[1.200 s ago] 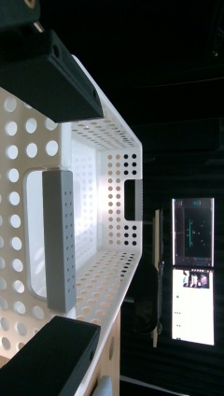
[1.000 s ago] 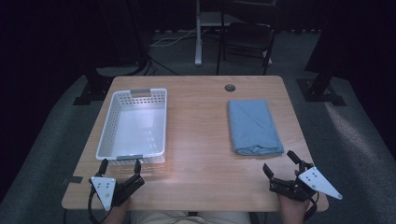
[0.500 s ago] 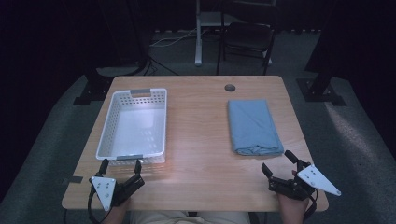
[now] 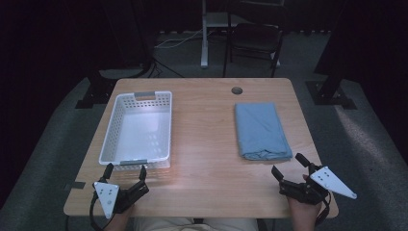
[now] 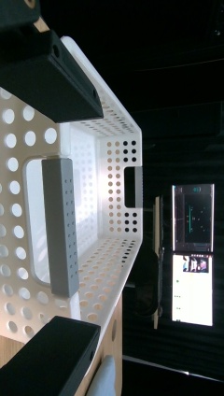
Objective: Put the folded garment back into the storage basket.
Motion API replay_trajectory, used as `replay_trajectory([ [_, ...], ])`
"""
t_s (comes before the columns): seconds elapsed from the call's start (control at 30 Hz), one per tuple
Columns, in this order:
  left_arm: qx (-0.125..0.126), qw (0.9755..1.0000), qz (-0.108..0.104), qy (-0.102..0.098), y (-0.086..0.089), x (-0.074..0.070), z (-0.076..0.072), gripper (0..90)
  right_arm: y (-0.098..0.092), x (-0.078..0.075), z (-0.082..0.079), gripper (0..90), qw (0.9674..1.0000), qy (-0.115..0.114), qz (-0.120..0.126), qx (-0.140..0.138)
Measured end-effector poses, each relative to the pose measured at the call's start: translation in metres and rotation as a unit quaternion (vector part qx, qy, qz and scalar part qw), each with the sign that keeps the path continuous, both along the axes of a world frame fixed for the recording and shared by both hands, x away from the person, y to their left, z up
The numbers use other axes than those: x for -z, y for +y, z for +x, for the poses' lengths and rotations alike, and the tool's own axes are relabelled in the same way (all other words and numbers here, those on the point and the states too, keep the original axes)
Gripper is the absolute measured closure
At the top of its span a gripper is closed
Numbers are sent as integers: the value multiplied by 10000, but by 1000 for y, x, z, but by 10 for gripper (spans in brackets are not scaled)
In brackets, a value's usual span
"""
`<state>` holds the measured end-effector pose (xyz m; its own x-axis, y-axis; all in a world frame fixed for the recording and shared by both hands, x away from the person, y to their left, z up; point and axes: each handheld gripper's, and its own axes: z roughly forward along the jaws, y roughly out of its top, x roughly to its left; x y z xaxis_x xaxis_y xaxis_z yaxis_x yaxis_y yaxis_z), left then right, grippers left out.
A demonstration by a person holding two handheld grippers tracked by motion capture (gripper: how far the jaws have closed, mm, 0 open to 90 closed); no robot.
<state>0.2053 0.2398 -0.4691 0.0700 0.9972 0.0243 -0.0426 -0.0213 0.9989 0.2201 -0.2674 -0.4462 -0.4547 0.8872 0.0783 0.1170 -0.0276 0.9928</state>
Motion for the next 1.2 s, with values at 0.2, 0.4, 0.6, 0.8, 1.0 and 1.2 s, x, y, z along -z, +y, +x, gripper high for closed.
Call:
replay_trajectory([
  [0.2, -39, 10000, -11, -19, 0, 0, 0, 18, -2, -9, 0, 45, 9999, -52, -92, 82],
  [0.4, -33, 10000, 3, 4, 0, 0, 0, 17, -8, -15, 0, 45, 9999, -41, -38, 132],
  [0.6, -39, 10000, -12, -24, 0, 0, 0, 18, -10, -20, 1, 45, 9999, -79, 19, 152],
  [0.8, -24, 10000, 1, -4, 0, 0, 0, 18, -13, -31, 7, 45, 9998, -124, 111, 109],
  [1.0, -24, 10000, -4, -14, 0, 0, 0, 18, -17, -42, 9, 45, 9995, -223, 191, 129],
  [1.2, -52, 10000, 1, -1, 0, 0, 0, 18, -20, -49, 11, 45, 9993, -296, 166, 168],
])
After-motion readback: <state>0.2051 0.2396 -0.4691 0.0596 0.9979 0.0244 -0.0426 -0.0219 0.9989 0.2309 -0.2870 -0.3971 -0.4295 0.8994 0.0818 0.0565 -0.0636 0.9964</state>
